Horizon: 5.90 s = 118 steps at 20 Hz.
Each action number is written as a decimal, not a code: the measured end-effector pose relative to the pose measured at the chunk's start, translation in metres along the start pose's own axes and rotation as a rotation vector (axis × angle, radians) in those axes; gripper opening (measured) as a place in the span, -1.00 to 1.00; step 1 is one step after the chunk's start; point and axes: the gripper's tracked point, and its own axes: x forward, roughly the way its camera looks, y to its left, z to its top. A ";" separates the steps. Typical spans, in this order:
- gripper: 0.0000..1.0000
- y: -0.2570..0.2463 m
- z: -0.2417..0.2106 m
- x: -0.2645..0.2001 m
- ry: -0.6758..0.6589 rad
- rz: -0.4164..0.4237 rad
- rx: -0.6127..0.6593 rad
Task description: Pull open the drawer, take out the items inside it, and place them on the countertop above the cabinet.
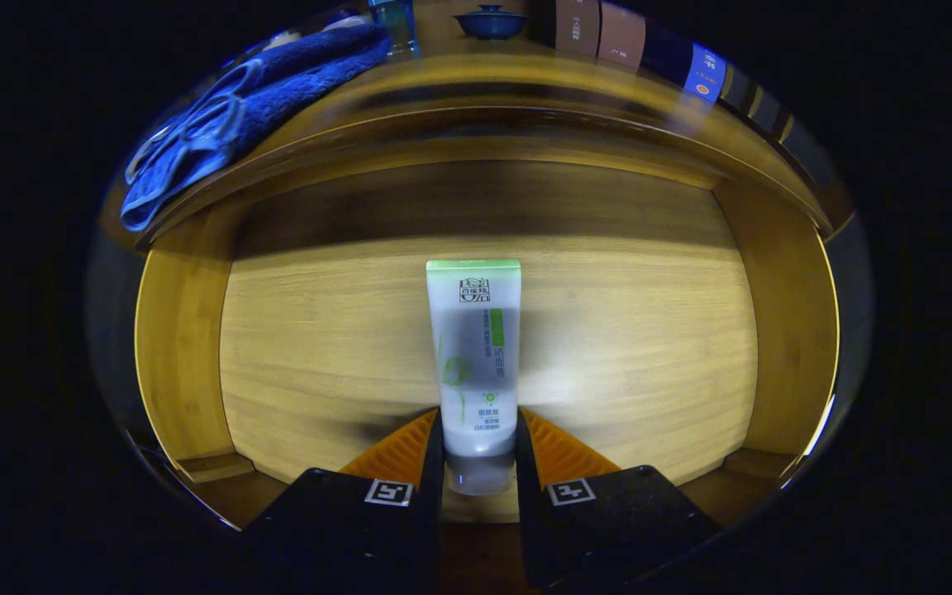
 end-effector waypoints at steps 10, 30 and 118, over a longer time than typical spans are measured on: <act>-0.12 0.000 0.011 -0.128 -0.288 0.091 0.065; -0.12 -0.002 0.225 -0.055 -0.260 -0.027 0.049; 1.00 0.000 0.079 -0.041 -0.896 0.036 0.038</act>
